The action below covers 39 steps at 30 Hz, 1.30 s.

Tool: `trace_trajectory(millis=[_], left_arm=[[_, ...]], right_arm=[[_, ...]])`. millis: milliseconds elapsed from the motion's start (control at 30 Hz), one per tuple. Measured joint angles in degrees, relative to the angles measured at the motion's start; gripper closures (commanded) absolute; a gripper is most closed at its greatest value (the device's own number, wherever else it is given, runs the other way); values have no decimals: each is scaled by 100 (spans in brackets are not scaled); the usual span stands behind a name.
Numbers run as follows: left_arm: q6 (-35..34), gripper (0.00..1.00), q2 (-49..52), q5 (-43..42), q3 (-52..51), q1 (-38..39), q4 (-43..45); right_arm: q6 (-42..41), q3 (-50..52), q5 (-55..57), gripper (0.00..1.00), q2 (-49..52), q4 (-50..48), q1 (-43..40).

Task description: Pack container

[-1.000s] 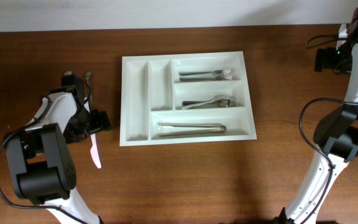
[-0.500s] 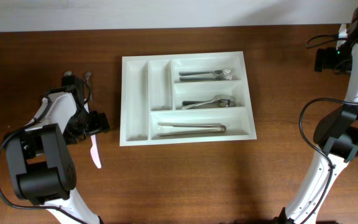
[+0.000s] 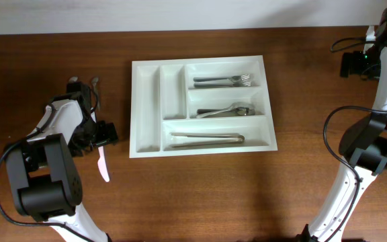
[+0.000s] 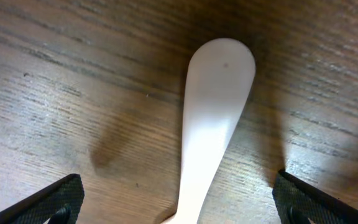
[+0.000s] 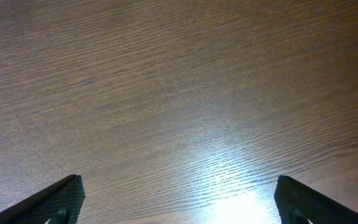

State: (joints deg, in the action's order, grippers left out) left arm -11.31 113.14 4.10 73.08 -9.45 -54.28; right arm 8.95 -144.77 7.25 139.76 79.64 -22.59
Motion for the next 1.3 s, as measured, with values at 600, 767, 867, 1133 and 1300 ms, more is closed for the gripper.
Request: trace_trajectory(millis=[600,767,867,1133,1300], left_arm=[[94,46,-2,138,-9,4,-79],[109,59,0,221,-17,4,-105],[122,66,0,240,-37,4,-151],[111,82,0,260,-57,4,-188],[111,90,0,260,-61,4,-192]], right_arm=[[4,0,0,1,0,0,0],[4,0,0,1,0,0,0],[2,0,0,1,0,0,0],[2,0,0,1,0,0,0],[4,0,0,1,0,0,0]])
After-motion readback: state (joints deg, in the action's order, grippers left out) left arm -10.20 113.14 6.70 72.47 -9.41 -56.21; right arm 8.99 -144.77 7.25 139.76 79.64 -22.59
